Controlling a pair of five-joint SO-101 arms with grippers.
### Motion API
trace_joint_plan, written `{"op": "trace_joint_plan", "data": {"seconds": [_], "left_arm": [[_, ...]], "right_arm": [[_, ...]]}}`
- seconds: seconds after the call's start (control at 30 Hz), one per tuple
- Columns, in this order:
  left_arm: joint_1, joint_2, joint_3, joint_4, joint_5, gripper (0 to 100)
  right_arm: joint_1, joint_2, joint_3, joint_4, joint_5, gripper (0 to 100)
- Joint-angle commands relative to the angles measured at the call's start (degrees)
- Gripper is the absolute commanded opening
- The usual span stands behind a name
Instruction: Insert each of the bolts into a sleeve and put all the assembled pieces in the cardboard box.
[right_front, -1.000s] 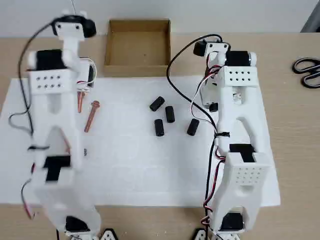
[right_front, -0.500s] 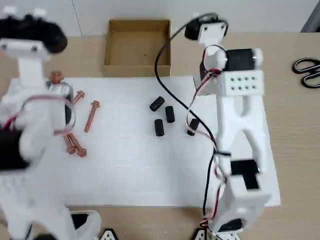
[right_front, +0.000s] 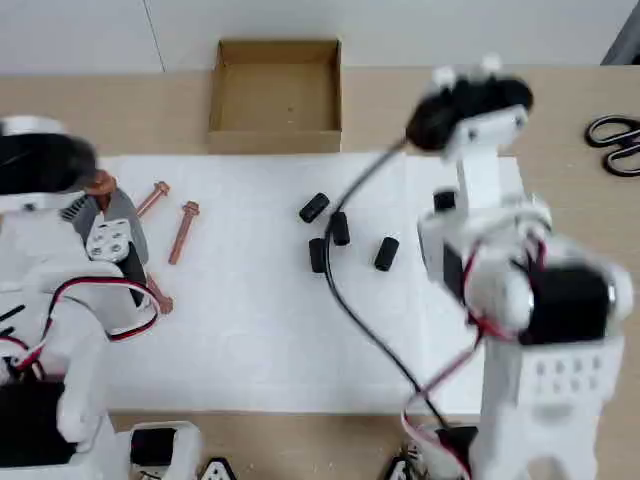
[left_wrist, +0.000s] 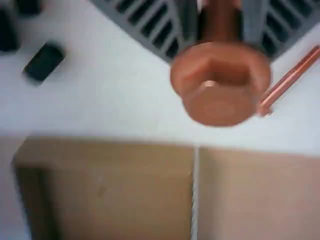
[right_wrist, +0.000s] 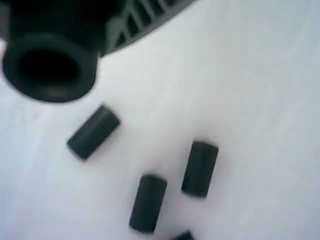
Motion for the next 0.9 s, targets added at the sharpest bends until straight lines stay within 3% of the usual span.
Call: {"op": "trace_joint_plan", "data": {"seconds": [0.0,0.2,0.4,0.6,0.87], "left_arm": [[0.3,-4.1,8.0,-9.8,7.2,1],[1.8,-8.6,19.4,-20.2,10.2,1],[11.8,-8.4,24.2,-21.3,14.9,1],[12.3,-4.0,24.5,-23.5,17.5,1],[16.7,-1.8,24.7,-25.3,17.6,1]], "right_arm": [[-0.1,-9.2,12.2,-6.2,-0.4,0.4],[-1.0,-19.2,36.7,-26.7,-0.6,0.4],[-12.2,-28.1,55.6,-43.9,-0.7,0.4],[-18.3,-37.1,71.2,-56.9,-1.0,0.4],[-24.0,-52.4,84.1,-60.8,-15.8,0.4]]}}
